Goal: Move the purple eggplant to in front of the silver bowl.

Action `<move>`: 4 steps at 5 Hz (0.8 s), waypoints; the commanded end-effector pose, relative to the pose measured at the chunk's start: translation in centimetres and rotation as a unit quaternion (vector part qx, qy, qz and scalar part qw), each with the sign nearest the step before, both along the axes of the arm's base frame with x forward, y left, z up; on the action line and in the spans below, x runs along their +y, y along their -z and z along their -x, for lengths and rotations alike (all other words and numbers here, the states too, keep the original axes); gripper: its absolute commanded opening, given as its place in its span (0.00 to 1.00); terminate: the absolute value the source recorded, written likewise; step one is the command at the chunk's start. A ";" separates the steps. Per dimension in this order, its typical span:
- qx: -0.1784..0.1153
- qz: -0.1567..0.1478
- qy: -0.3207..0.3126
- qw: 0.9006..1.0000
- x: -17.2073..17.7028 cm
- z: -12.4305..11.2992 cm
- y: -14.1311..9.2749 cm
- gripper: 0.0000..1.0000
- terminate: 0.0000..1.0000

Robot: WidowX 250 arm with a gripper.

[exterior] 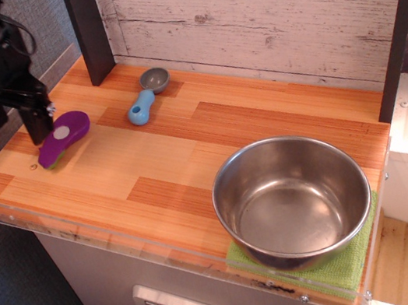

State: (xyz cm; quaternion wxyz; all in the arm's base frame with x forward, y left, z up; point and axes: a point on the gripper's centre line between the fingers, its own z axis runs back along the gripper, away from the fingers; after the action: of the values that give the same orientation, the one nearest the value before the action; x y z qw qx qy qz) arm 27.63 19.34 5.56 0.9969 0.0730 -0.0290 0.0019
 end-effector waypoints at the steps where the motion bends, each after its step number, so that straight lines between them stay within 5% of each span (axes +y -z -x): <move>1: 0.006 -0.011 -0.022 1.000 0.0 -0.5 1.2 1.00 0.00; 3: 0.030 -0.013 -0.035 0.999 0.5 -0.6 3.2 1.00 0.00; 4: 0.031 -0.010 -0.033 0.999 0.5 -0.6 3.5 0.00 0.00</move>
State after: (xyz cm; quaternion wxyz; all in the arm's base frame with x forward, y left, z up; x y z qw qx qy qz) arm 28.17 19.45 1.11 0.9966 0.0746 0.0160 0.0309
